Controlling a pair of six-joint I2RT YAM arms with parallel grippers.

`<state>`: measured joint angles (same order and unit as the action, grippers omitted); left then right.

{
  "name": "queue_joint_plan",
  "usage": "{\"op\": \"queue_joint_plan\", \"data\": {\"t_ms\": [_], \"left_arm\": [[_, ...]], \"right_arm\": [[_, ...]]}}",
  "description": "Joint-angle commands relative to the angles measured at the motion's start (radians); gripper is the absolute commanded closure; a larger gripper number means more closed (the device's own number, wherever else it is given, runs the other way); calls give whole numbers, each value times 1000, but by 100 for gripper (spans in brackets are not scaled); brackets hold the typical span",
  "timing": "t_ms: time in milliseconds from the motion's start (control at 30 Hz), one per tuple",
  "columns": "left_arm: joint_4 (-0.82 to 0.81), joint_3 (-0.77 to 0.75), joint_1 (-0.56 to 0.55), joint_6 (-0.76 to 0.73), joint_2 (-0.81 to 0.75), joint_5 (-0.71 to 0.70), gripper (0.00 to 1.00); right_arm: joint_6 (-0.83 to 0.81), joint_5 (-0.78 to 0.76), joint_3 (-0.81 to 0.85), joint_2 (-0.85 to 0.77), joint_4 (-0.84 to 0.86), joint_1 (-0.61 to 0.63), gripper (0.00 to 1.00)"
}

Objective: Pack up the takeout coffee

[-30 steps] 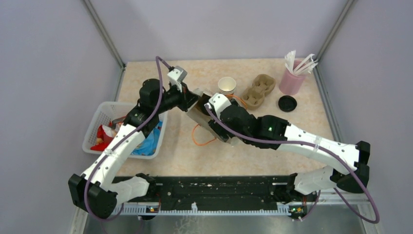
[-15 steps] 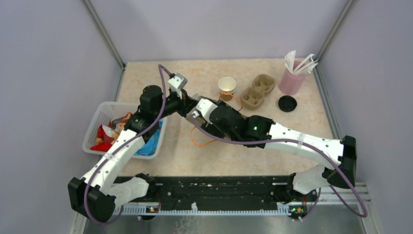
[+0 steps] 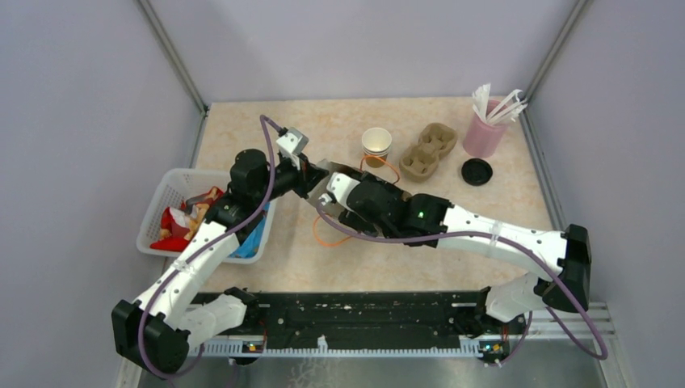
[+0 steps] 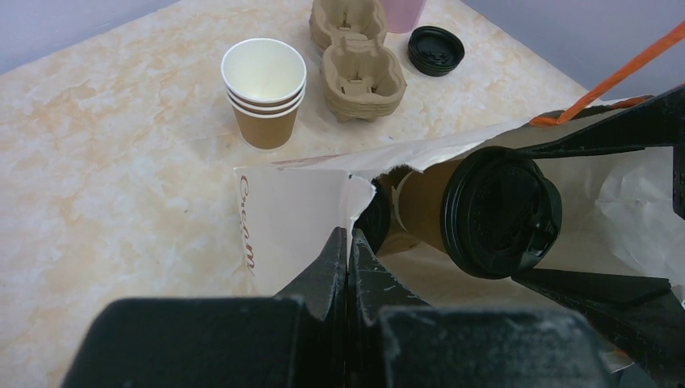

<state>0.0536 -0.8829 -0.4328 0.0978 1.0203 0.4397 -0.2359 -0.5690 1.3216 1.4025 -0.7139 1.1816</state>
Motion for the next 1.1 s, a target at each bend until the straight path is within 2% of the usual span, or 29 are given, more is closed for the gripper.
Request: {"op": "queue_joint_plan", "data": {"t_ms": [0, 467, 733, 1067], "left_arm": [[-103, 2, -3, -35, -23, 8, 100], [-71, -8, -3, -50, -25, 11, 100], [-58, -15, -3, -47, -32, 12, 100], [-58, -20, -3, -42, -33, 13, 100]], "right_arm": [[-57, -19, -6, 9, 41, -5, 33], [-213, 11, -76, 43, 147, -47, 33], [-281, 48, -32, 101, 166, -53, 32], [-325, 24, 27, 161, 140, -53, 32]]}}
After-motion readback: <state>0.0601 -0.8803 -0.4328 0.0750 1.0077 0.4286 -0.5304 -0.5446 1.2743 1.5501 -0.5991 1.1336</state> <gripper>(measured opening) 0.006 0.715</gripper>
